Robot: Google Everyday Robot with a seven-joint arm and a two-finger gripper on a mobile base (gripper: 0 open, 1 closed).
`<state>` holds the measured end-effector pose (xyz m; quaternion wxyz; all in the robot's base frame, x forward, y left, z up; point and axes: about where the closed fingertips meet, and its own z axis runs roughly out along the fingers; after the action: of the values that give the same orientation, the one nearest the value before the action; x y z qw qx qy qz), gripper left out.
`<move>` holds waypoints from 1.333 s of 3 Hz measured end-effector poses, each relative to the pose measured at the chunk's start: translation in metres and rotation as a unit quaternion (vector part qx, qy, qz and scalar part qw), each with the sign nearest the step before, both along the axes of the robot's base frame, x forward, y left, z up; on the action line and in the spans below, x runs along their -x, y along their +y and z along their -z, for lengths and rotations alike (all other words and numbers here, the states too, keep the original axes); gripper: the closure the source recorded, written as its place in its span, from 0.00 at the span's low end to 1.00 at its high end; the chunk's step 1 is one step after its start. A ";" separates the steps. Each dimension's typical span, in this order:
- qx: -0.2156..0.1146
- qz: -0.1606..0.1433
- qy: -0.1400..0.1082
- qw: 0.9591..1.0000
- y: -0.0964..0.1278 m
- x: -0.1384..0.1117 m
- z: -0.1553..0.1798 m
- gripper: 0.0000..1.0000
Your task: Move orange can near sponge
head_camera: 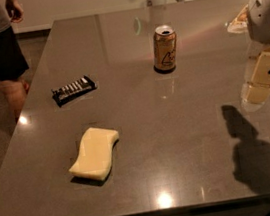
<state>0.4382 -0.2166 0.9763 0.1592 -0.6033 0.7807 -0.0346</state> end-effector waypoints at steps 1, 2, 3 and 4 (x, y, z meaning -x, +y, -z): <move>-0.001 0.001 -0.003 1.000 0.001 -0.002 -0.001 0.00; -0.021 0.018 -0.012 1.000 0.021 -0.041 -0.004 0.00; -0.043 0.028 -0.019 0.999 0.038 -0.074 -0.005 0.00; -0.068 0.034 -0.032 0.997 0.052 -0.108 -0.006 0.00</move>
Offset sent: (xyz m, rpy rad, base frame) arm 0.0637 0.0309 0.0025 0.0608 -0.0150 -0.0663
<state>0.5459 -0.1647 0.9821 0.2237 -0.5624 0.7960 -0.0058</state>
